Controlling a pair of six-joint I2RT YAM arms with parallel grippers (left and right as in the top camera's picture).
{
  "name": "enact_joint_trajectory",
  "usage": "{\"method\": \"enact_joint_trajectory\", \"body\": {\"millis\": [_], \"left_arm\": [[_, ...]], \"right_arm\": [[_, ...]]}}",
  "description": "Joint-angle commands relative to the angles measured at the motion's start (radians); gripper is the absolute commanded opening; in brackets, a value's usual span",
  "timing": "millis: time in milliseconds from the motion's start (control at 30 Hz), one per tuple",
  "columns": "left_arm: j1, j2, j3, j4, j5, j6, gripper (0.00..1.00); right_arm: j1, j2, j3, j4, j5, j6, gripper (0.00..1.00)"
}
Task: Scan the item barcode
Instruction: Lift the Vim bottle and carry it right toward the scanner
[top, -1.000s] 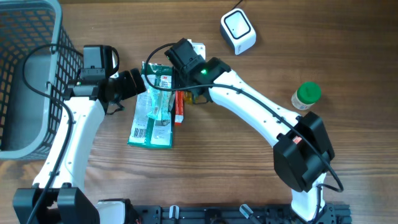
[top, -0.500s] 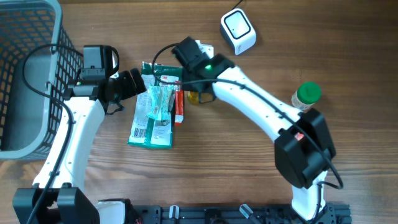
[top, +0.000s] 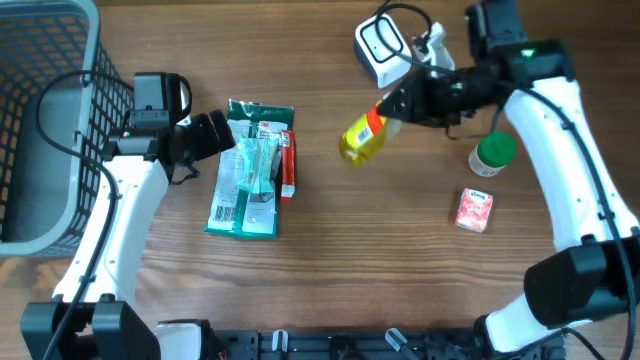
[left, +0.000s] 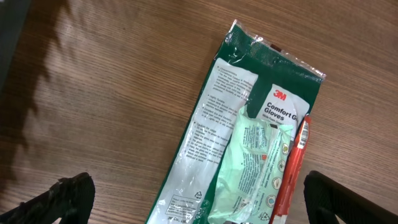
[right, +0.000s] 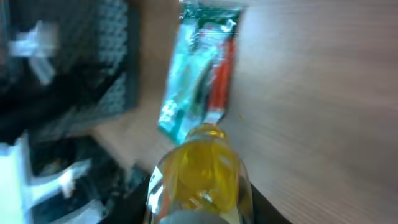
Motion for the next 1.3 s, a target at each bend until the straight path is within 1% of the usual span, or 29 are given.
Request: {"method": "enact_joint_trajectory", "body": {"millis": [0, 100, 200, 567, 1267], "left_arm": [[0.003, -0.002, 0.010, 0.000, -0.010, -0.011, 1.00], [0.003, -0.002, 0.010, 0.000, -0.010, -0.011, 1.00], [0.003, -0.002, 0.010, 0.000, -0.010, -0.012, 1.00], [0.003, -0.002, 0.010, 0.000, -0.010, -0.012, 1.00], [0.003, -0.002, 0.010, 0.000, -0.010, -0.012, 1.00]], "right_arm": [[-0.016, -0.025, 0.003, -0.143, -0.315, -0.339, 0.33], [-0.002, -0.025, 0.003, -0.285, -0.399, -0.512, 0.33], [0.025, -0.025, 0.002, -0.335, -0.459, -0.572, 0.32], [0.197, -0.025, 0.002, -0.323, -0.475, -0.564, 0.31], [0.201, -0.025, 0.002, -0.320, -0.488, -0.559, 0.29]]}}
